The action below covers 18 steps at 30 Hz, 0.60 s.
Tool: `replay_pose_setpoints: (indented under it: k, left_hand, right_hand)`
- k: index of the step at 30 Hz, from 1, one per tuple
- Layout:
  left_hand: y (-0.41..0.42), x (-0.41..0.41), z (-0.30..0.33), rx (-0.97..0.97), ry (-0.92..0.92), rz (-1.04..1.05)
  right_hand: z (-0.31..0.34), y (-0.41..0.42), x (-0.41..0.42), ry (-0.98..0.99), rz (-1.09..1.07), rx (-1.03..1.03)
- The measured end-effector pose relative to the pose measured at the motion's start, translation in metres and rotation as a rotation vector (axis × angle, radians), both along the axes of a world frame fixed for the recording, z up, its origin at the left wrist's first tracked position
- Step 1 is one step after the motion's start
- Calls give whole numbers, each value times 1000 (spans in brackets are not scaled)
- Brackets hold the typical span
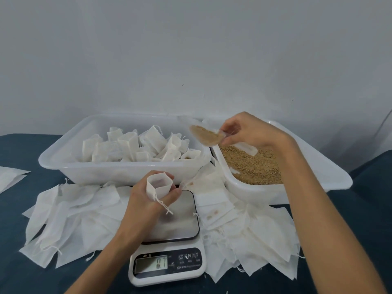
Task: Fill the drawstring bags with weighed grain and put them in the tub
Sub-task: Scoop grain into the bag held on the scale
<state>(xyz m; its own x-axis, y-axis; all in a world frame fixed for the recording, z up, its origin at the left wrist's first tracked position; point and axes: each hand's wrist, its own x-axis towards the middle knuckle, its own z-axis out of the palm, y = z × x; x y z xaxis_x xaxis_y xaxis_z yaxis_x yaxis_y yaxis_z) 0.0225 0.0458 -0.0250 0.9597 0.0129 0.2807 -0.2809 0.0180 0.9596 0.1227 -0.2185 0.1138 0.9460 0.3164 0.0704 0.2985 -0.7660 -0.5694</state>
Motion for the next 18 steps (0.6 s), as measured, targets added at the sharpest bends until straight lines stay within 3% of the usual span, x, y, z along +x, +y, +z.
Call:
replay_pose_setpoints:
  k: [6,18]
  left_hand:
    - [-1,0,1,81,-11,25]
    - [3,-2,-3,118,-10,50]
  right_hand:
    - [-1,27,-30,29,164,-23]
    - [1,9,-38,-92,106,-154]
